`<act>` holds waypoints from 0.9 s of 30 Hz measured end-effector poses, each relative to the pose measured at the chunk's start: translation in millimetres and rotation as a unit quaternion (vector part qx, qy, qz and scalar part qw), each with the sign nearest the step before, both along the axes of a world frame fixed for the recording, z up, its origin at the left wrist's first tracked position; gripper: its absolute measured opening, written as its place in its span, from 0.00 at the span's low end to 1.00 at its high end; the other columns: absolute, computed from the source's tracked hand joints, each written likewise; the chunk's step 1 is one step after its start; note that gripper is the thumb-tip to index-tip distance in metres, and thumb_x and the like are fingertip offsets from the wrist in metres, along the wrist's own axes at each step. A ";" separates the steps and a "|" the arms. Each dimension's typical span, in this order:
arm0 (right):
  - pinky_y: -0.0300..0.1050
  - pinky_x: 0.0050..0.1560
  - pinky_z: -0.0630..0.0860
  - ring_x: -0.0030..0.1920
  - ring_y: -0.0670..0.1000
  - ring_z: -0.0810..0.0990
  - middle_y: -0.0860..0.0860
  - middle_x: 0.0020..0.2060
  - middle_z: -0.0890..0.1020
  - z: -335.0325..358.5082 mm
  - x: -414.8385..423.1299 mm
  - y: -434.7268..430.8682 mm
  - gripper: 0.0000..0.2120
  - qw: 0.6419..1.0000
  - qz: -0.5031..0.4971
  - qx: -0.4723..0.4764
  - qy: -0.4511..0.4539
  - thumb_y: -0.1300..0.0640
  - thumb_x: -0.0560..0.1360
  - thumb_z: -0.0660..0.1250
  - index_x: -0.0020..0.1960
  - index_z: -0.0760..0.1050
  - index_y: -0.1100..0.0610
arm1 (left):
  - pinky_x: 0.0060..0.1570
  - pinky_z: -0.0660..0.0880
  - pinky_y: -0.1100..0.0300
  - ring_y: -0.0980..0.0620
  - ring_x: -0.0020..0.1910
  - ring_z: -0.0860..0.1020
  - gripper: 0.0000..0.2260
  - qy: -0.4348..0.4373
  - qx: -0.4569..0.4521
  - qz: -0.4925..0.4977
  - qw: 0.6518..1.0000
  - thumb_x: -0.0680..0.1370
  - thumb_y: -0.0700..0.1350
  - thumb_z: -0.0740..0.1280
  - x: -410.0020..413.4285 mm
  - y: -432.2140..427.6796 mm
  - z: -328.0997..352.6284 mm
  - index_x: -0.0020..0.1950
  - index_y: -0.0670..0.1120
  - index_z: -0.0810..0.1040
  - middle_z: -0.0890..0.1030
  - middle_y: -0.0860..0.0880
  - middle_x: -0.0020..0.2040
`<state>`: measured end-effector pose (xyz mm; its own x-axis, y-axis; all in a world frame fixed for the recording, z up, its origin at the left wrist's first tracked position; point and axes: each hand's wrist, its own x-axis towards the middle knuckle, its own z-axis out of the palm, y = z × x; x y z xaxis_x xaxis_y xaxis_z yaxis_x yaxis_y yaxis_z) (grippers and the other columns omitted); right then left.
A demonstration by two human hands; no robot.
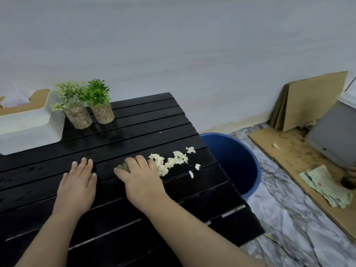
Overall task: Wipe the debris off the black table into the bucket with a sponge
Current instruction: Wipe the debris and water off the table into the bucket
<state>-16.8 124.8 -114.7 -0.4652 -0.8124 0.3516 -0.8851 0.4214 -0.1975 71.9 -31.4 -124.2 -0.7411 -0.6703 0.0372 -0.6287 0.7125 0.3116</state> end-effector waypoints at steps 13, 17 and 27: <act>0.56 0.56 0.65 0.60 0.61 0.69 0.56 0.60 0.74 -3.8 -87.8 39.6 0.18 0.995 -0.100 -0.014 -0.010 0.62 0.73 0.61 0.61 0.72 0.51 | 0.73 0.43 0.51 0.51 0.76 0.44 0.22 0.020 0.013 -0.064 0.998 0.81 0.50 0.46 -78.9 85.4 -0.9 0.75 0.47 0.53 0.50 0.49 0.77; 0.56 0.54 0.66 0.59 0.61 0.69 0.57 0.60 0.74 -4.2 -113.6 51.2 0.17 0.996 -0.089 -0.009 -0.017 0.62 0.74 0.61 0.62 0.73 0.52 | 0.73 0.42 0.51 0.50 0.76 0.43 0.22 0.027 0.015 -0.079 0.996 0.81 0.49 0.46 -95.9 105.3 -2.3 0.75 0.46 0.52 0.50 0.49 0.77; 0.50 0.52 0.72 0.57 0.60 0.71 0.56 0.60 0.75 9.8 -176.1 75.1 0.18 0.987 -0.100 -0.030 -0.121 0.68 0.74 0.59 0.57 0.78 0.54 | 0.74 0.41 0.52 0.51 0.76 0.42 0.23 0.020 -0.006 -0.082 0.996 0.81 0.50 0.44 -96.3 110.0 -4.9 0.75 0.47 0.49 0.48 0.49 0.77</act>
